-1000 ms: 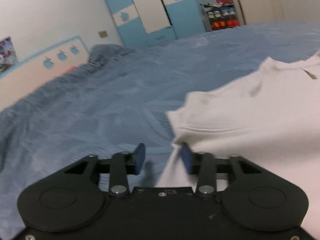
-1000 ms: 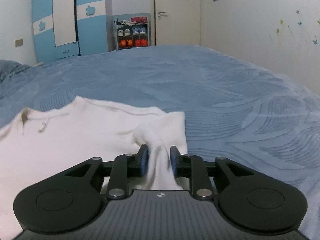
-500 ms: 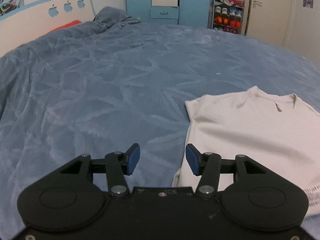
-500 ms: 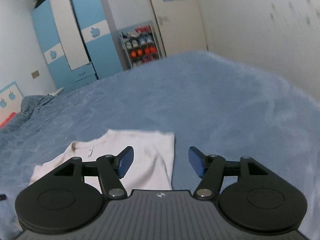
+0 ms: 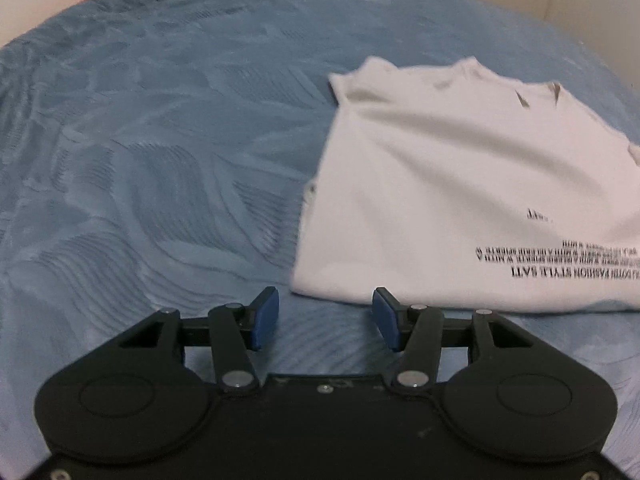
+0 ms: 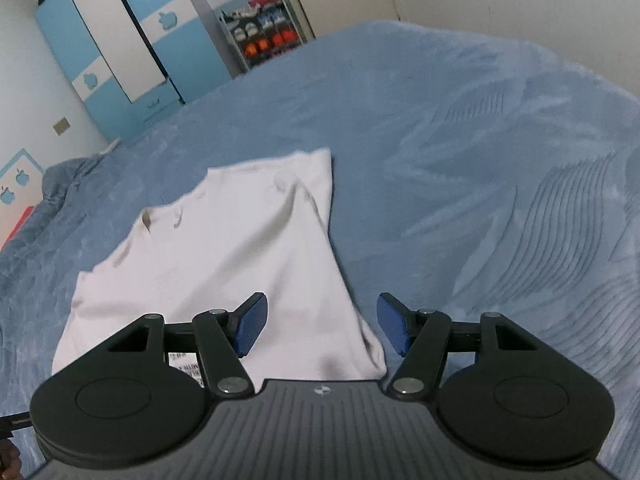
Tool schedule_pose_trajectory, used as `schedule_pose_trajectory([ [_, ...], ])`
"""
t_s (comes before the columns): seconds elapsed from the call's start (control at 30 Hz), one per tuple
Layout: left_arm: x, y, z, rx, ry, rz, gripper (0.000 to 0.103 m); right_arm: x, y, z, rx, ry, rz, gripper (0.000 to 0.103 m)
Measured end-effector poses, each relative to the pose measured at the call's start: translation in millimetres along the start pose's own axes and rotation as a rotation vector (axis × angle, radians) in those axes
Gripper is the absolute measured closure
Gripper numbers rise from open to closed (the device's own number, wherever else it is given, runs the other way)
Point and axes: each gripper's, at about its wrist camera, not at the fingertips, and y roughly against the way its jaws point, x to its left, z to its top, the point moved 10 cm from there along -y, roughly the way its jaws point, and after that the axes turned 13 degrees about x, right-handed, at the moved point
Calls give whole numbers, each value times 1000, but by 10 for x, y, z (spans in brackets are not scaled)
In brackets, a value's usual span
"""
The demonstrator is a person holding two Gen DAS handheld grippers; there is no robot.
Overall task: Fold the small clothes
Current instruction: 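Grasp the printed shirt hem with the left gripper while the right gripper grasps it too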
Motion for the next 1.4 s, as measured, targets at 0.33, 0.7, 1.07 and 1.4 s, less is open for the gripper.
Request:
schedule_pose_trajectory([
  [0.33, 54, -273, 146, -16, 20, -70, 47, -74, -473, -316, 96, -9, 15, 28],
  [0.7, -83, -367, 372, -74, -9, -118, 56, 99, -627, -372, 76, 92, -65, 23],
  [1.07, -37, -387, 362, -61, 28, -169, 50, -269, -523, -290, 55, -27, -127, 29],
  [1.4, -213, -312, 388, -99, 9, -154, 94, 41, -546, -232, 33, 86, -124, 94],
])
